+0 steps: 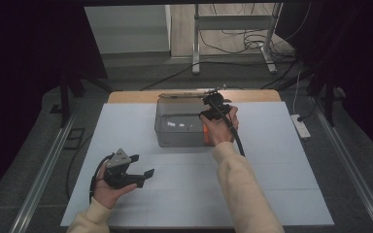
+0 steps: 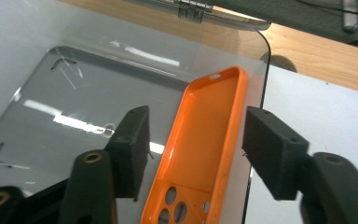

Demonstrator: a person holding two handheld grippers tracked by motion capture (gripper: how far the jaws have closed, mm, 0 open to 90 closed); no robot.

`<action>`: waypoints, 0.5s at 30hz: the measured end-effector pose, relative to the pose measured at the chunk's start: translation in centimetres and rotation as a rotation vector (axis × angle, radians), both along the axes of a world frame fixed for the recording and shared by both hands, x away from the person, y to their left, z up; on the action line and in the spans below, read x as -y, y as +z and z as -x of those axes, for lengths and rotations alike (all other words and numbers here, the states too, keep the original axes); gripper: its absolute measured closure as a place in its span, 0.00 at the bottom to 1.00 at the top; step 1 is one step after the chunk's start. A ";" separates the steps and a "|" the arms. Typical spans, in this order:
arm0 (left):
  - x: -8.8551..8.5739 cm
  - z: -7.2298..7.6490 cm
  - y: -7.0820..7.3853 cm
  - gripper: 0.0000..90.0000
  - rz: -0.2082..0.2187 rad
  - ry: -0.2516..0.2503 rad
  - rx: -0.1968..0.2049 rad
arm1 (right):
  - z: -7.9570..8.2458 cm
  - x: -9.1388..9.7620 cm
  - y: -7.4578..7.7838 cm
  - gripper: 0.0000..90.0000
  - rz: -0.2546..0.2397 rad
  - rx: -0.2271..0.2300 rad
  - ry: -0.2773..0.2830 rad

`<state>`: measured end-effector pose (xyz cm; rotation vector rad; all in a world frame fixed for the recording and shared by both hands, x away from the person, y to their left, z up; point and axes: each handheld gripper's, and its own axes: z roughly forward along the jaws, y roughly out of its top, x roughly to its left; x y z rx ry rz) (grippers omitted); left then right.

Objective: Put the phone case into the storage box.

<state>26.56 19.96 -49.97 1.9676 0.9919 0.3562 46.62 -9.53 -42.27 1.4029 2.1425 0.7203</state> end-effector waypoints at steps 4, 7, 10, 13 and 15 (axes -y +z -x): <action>0.0 0.0 0.0 0.19 0.000 0.004 -0.002 | 0.1 0.6 0.1 0.37 -0.027 -0.008 0.025; 0.0 -0.1 -0.1 0.19 -0.001 0.006 -0.009 | 0.4 1.0 0.4 0.35 -0.050 -0.003 0.055; 0.2 0.0 0.0 0.19 -0.005 0.005 -0.009 | 0.7 1.4 0.8 0.34 -0.068 0.013 0.080; 0.3 0.1 0.0 0.19 -0.009 0.002 -0.008 | 1.2 1.8 1.2 0.32 -0.097 0.025 0.117; 0.3 0.1 0.0 0.19 -0.010 0.005 -0.010 | 1.5 2.2 1.4 0.31 -0.132 0.030 0.146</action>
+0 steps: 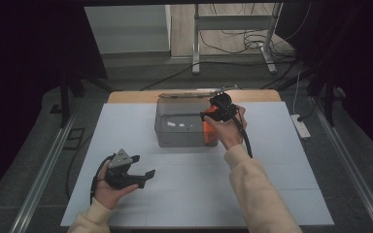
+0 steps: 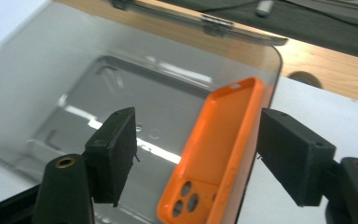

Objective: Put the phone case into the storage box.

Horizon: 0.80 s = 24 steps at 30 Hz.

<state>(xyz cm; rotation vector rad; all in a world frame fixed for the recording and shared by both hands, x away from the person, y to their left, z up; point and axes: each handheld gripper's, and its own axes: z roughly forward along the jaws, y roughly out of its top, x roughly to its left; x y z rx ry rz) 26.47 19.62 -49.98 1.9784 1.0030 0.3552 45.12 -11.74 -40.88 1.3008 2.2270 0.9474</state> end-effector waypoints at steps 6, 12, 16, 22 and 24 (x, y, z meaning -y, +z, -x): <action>-0.2 0.2 -0.2 0.19 0.002 0.013 -0.004 | 1.7 1.3 0.7 0.29 -0.057 0.053 0.079; -0.2 0.3 -0.2 0.19 0.003 0.014 -0.003 | 3.7 2.7 1.3 0.29 -0.097 0.089 0.126; -0.2 0.3 -0.2 0.19 0.003 0.013 -0.002 | 4.9 3.5 1.3 0.29 -0.100 0.112 0.150; -0.3 0.3 -0.2 0.19 0.005 0.012 -0.001 | 6.9 5.5 0.9 0.29 -0.141 0.137 0.189; -0.3 0.3 -0.2 0.19 0.007 0.011 -0.001 | 7.6 6.3 0.7 0.28 -0.144 0.141 0.201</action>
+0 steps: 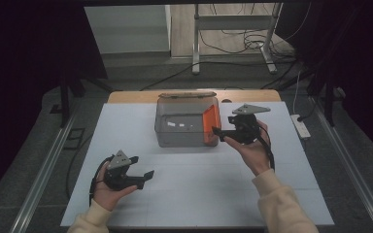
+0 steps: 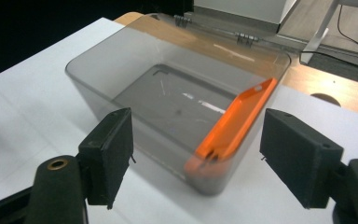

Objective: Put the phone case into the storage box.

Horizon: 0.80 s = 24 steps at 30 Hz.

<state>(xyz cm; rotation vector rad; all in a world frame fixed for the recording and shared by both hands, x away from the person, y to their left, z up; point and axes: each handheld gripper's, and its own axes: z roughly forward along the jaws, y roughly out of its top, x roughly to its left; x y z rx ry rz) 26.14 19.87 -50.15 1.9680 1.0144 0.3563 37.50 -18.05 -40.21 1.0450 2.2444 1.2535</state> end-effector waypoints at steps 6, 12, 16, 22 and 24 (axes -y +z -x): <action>-0.1 -0.1 0.0 0.19 0.000 0.002 -0.001 | 2.6 2.8 -1.7 0.25 -0.022 0.021 0.035; 0.0 -0.1 -0.1 0.19 -0.002 0.003 -0.003 | 5.2 6.4 -3.7 0.22 -0.028 0.018 0.035; 0.0 -0.1 -0.2 0.19 -0.004 0.000 0.001 | 6.8 9.0 -5.2 0.19 -0.023 0.012 0.018; 0.1 -0.1 -0.2 0.19 -0.006 -0.003 0.005 | 8.1 12.1 -7.5 0.16 -0.017 -0.009 -0.022; 0.1 -0.1 -0.2 0.19 -0.005 -0.005 0.009 | 8.2 12.7 -8.1 0.16 -0.029 -0.021 -0.026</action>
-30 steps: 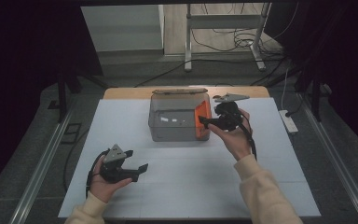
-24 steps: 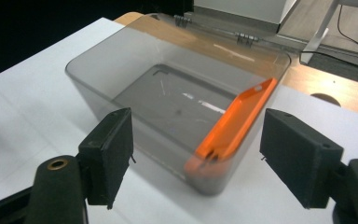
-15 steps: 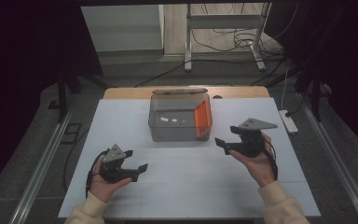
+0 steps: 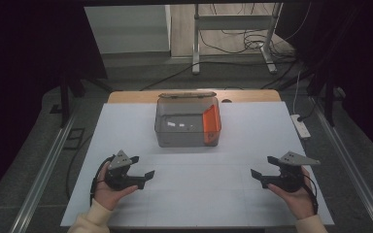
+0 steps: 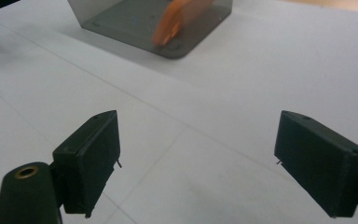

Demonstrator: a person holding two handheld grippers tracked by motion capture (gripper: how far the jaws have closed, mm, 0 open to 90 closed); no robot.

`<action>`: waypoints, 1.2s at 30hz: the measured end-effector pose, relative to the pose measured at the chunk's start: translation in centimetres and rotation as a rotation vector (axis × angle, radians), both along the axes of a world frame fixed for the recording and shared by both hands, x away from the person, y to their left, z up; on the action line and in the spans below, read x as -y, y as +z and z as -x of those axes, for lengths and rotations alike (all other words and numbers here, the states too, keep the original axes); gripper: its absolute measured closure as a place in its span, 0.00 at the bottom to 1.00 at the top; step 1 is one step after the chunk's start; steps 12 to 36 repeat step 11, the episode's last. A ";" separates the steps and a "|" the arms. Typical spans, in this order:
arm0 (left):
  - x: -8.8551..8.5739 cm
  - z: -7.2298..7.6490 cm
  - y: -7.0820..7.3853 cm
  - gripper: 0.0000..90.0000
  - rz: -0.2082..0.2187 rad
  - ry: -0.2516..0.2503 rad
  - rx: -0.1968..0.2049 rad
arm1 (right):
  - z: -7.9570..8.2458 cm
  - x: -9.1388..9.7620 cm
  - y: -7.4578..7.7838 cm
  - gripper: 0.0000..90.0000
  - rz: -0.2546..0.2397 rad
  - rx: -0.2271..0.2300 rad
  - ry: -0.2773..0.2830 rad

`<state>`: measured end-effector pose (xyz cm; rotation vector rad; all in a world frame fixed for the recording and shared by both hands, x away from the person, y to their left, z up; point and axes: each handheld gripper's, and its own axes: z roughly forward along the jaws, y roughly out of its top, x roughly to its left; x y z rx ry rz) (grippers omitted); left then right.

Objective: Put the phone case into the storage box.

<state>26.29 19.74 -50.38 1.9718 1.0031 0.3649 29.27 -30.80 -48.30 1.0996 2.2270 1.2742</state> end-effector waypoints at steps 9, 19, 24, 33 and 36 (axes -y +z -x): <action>-0.1 -0.1 -0.1 0.18 0.001 -0.001 0.006 | 0.0 0.0 -0.8 0.16 0.008 -0.002 0.020; -0.1 -0.1 -0.1 0.18 0.001 0.000 0.007 | -0.1 0.1 -0.9 0.16 0.006 0.000 0.027; -0.1 -0.1 -0.1 0.18 0.001 0.000 0.007 | -0.1 0.1 -0.9 0.16 0.006 0.000 0.027; -0.1 -0.1 -0.1 0.18 0.001 0.000 0.007 | -0.1 0.1 -0.9 0.16 0.006 0.000 0.027; -0.1 -0.1 -0.1 0.18 0.001 0.000 0.007 | -0.1 0.1 -0.9 0.16 0.006 0.000 0.027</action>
